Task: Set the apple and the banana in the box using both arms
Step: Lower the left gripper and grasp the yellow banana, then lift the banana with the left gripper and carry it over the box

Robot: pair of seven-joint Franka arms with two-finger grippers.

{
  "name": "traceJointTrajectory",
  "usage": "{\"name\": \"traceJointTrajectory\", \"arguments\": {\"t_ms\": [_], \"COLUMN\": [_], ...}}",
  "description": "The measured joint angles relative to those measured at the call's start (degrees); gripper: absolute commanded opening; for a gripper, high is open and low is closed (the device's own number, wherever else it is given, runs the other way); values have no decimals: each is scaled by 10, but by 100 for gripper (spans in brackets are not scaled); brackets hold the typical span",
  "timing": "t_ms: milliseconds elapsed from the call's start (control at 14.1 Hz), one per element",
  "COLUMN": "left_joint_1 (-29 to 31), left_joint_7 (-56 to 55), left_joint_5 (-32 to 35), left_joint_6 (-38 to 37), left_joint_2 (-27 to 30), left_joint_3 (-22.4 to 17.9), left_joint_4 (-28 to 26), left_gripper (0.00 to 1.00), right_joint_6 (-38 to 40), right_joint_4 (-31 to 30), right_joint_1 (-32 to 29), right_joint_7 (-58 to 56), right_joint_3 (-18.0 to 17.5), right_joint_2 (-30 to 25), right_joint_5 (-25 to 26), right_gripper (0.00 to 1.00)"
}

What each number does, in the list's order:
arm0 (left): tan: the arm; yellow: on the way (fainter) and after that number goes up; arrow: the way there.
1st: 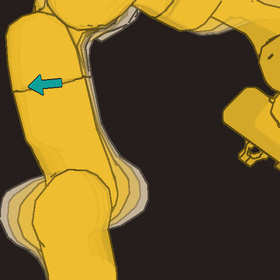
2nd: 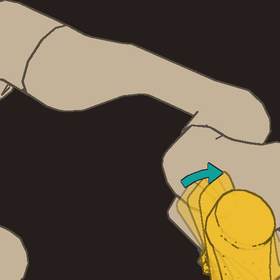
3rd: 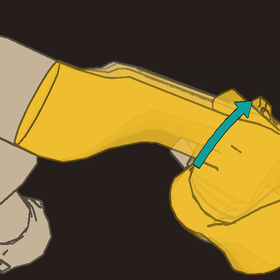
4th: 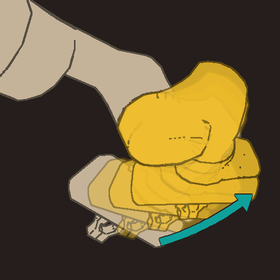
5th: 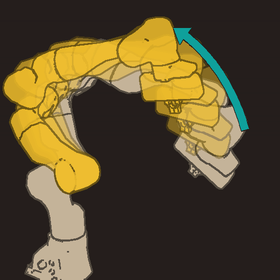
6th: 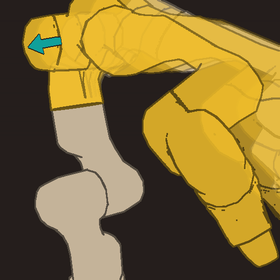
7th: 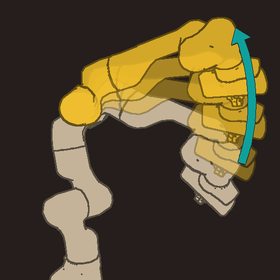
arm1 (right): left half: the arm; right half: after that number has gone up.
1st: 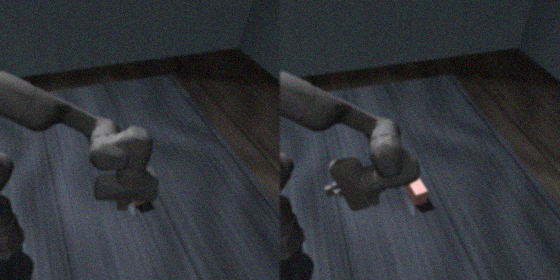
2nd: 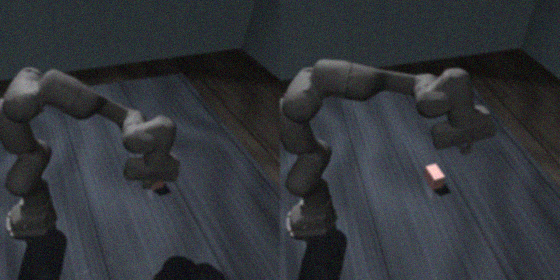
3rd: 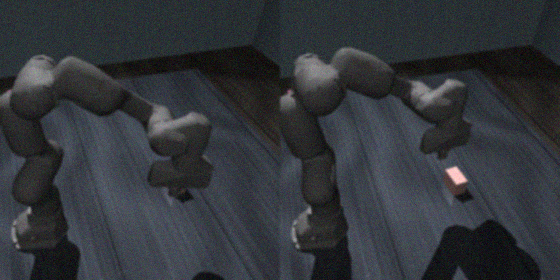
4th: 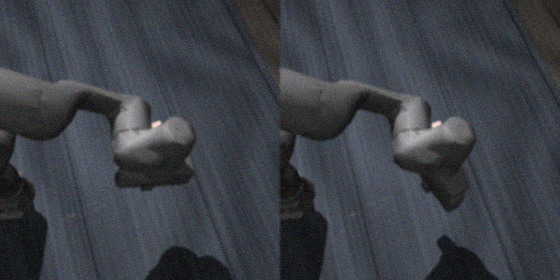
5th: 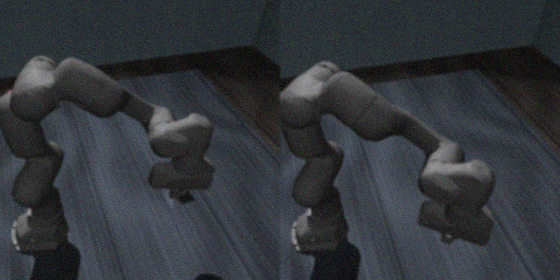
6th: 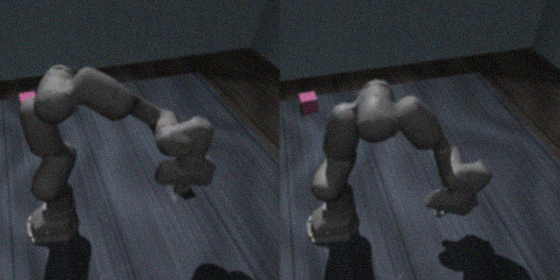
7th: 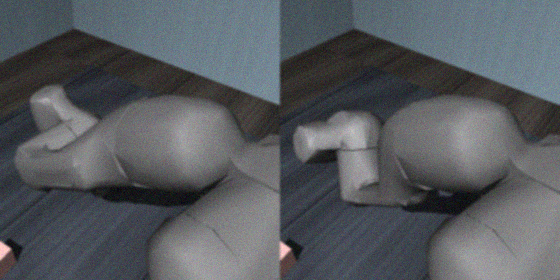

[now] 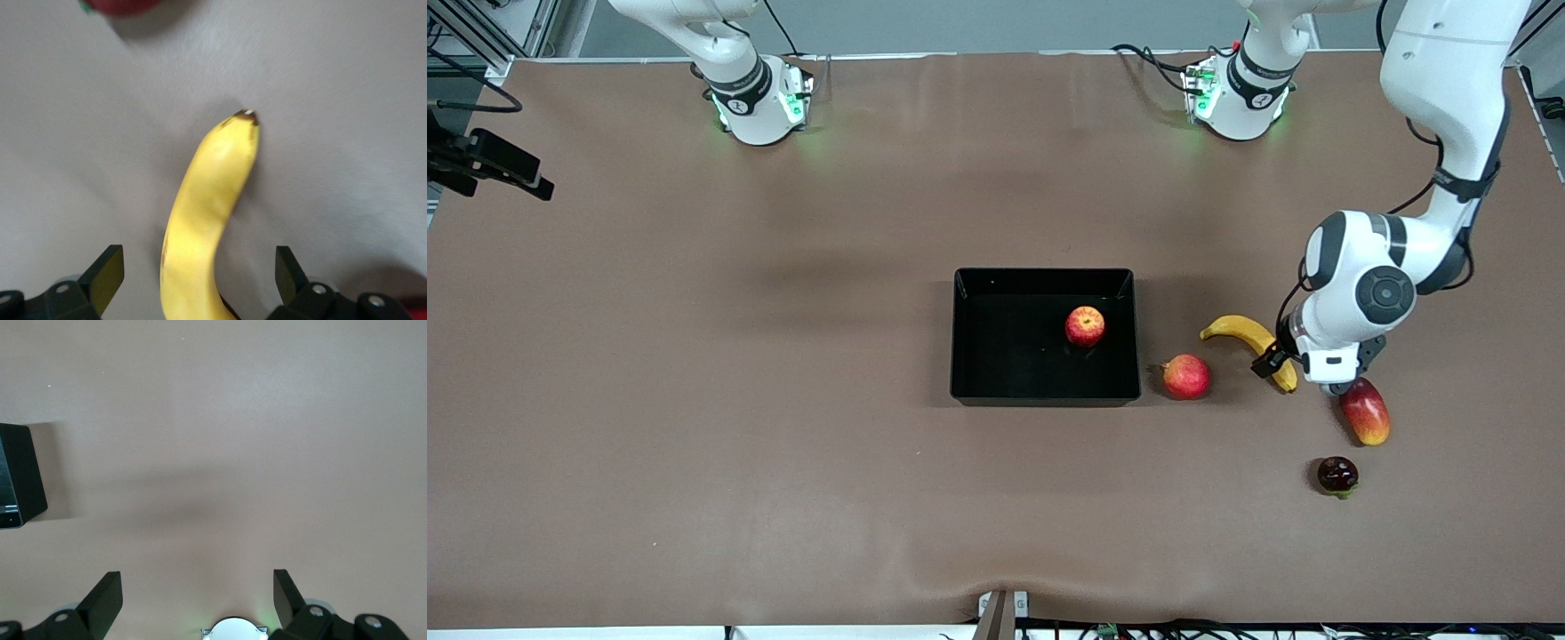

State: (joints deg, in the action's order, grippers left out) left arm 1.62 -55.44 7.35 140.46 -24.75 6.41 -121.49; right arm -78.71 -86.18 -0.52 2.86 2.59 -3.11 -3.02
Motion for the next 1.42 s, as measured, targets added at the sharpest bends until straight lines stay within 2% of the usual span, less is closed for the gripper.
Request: {"name": "traceJointTrajectory", "arguments": {"t_ms": [142, 495, 708, 920, 1132, 1274, 1415], "left_joint_1": [1, 0, -1, -1, -5, -19, -52], "left_joint_7": [0, 2, 11, 16, 11, 8, -5], "left_joint_5": [0, 2, 2, 2, 1, 1, 1], "left_joint_6": [15, 6, -59, -150, -238, -268, -273], "left_joint_2": [-13, 2, 60, 132, 162, 149, 118], "left_joint_3": [0, 6, 29, 77, 138, 163, 169], "left_joint_4": [-10, -8, -4, 16, 91, 146, 185], "left_gripper": [0, 0, 0, 0, 0, 0, 0], "right_joint_6": [0, -13, -29, -45, -48, -48, -49], "right_joint_4": [0, -4, -6, -8, -8, -8, -8], "right_joint_1": [0, 0, -1, -1, -3, -3, -3], "right_joint_7": [0, 0, 0, 0, 0, 0, 0], "right_joint_3": [0, 2, 4, 5, 7, 8, 8], "right_joint_2": [0, 2, 8, 15, 18, 18, 18], "right_joint_5": [0, 1, 2, 2, 2, 2, 2], "right_gripper": [100, 100, 100, 100, 100, 100, 100]}}
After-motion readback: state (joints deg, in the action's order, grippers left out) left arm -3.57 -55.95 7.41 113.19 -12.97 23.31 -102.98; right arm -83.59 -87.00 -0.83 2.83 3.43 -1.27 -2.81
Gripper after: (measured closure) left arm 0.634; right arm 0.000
